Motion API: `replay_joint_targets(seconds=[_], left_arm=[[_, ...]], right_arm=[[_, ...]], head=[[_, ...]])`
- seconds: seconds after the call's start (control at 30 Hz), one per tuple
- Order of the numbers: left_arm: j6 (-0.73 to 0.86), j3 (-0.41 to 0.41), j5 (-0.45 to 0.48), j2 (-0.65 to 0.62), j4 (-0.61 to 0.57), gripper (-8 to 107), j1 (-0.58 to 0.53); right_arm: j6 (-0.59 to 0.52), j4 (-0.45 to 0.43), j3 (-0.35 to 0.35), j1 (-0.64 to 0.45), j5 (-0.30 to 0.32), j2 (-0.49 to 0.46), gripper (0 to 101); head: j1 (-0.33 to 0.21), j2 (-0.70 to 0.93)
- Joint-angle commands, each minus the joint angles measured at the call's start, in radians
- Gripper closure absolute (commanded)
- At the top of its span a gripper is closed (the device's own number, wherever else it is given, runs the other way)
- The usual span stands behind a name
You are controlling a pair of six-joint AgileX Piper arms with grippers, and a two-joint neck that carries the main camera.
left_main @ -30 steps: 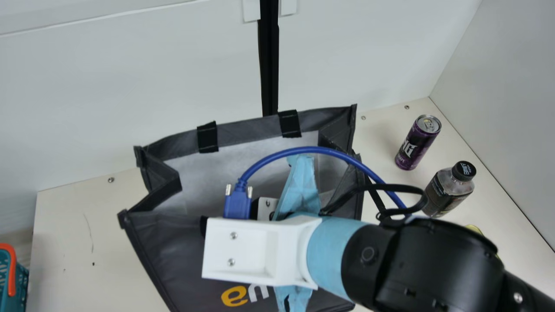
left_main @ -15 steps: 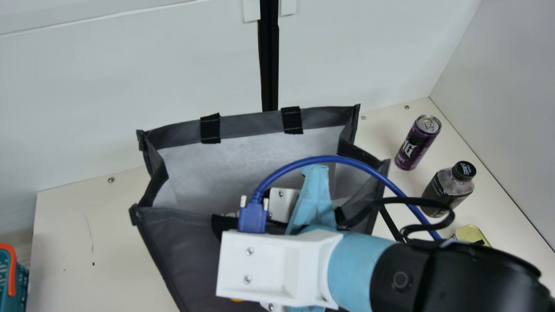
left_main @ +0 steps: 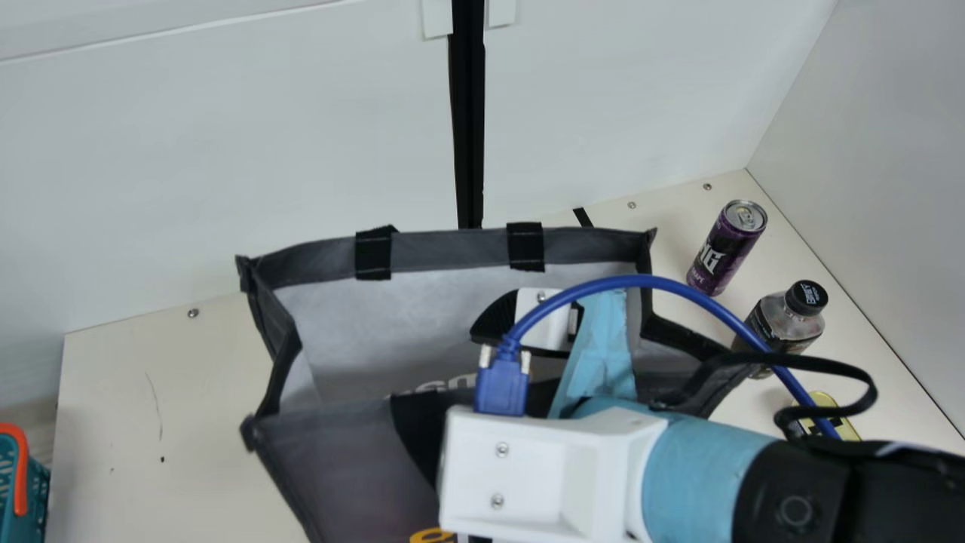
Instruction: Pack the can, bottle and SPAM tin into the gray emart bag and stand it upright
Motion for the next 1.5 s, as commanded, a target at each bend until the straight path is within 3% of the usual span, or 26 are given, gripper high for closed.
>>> replay_joint_targets(seconds=[0.0, 0.4, 0.8, 1.47], left_arm=[[0.000, 0.000, 0.000, 0.000, 0.000, 9, 0.000], [0.000, 0.000, 0.000, 0.000, 0.000, 9, 0.000], [0.000, 0.000, 0.000, 0.000, 0.000, 9, 0.000], [0.000, 0.000, 0.000, 0.000, 0.000, 9, 0.000]], right_arm=[[-0.002, 0.011, 0.002, -0.003, -0.002, -0.007, 6], [0.019, 0.106, -0.025, -0.006, -0.002, -0.054, 6], [0.068, 0.184, -0.114, -0.014, -0.002, -0.089, 6], [0.044, 0.257, -0.247, -0.343, -0.002, -0.121, 6]], head=[[-0.023, -0.002], [-0.023, -0.002], [-0.023, -0.002], [-0.023, -0.002]])
